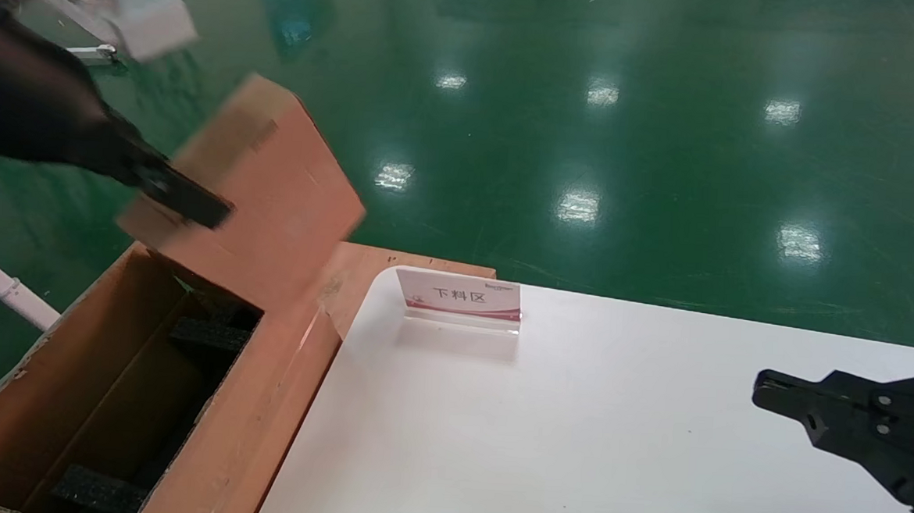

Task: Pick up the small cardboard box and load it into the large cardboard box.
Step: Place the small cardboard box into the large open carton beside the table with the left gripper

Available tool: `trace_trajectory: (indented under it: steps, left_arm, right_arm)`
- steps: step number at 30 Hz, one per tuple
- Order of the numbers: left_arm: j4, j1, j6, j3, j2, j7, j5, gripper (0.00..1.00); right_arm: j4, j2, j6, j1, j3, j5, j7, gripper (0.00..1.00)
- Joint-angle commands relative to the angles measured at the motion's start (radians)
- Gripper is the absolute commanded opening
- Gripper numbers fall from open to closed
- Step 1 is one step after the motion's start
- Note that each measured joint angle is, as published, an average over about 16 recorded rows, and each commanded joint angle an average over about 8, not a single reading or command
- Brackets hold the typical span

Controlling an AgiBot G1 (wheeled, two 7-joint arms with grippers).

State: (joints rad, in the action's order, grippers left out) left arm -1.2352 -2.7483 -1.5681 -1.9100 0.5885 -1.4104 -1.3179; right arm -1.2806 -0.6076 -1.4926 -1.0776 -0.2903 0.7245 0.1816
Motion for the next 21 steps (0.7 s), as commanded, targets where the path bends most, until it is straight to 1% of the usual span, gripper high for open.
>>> trace_trajectory:
  steps: [1, 6, 7, 14, 15, 21]
  left_arm:
    - [0.021, -0.042, -0.02, -0.002, -0.009, 0.009, -0.006, 0.0]
    - [0.081, -0.112, -0.026, -0.072, -0.027, 0.058, -0.034, 0.0]
    - [0.092, -0.122, -0.028, -0.089, -0.029, 0.068, -0.043, 0.0]
    - [0.16, -0.149, -0.036, -0.236, -0.022, 0.133, -0.081, 0.0]
    - [0.17, -0.151, -0.037, -0.26, -0.019, 0.142, -0.081, 0.0]
    - [0.234, -0.155, -0.034, -0.389, 0.008, 0.183, -0.048, 0.0]
  right_arm:
    - [0.0, 0.0, 0.0, 0.0, 0.0, 0.0, 0.0, 0.0]
    - [0.0, 0.0, 0.0, 0.0, 0.0, 0.0, 0.0, 0.0]
    - [0.0, 0.0, 0.0, 0.0, -0.001, 0.0, 0.0, 0.02]
    - [0.0, 0.0, 0.0, 0.0, -0.001, -0.001, 0.0, 0.88]
    - [0.0, 0.0, 0.0, 0.0, -0.001, -0.001, -0.001, 0.99]
    - [0.0, 0.001, 0.001, 0.0, -0.001, -0.001, -0.001, 1.0]
